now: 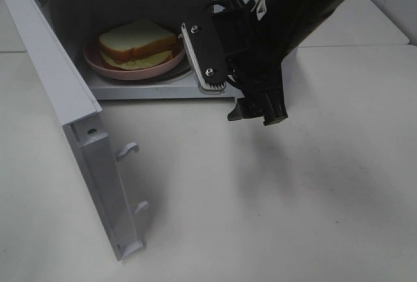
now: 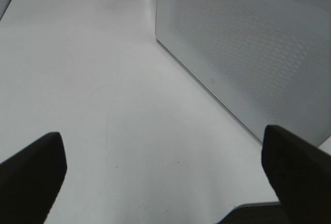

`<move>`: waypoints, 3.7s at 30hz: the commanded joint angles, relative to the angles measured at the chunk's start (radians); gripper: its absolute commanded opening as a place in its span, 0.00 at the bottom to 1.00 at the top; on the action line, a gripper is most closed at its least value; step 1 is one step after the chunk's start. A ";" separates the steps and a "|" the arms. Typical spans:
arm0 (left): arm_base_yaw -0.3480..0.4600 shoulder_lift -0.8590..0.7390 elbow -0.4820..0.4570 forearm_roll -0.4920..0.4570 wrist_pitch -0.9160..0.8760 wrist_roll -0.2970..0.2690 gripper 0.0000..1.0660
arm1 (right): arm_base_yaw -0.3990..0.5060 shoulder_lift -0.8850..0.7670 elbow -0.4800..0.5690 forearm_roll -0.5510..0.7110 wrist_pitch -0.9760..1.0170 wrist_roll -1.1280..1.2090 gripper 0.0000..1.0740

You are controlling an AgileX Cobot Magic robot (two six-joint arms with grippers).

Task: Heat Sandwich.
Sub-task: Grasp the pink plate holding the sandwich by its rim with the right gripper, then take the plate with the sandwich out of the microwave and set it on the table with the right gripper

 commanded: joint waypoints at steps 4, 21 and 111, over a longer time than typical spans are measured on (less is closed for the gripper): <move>0.002 -0.006 0.002 -0.007 -0.012 0.000 0.91 | 0.004 0.088 -0.086 0.002 -0.024 -0.025 0.82; 0.002 -0.006 0.002 -0.007 -0.012 0.000 0.91 | 0.041 0.285 -0.303 0.002 -0.077 -0.026 0.80; 0.002 -0.006 0.002 -0.007 -0.012 0.000 0.91 | 0.031 0.647 -0.723 -0.005 0.000 0.011 0.00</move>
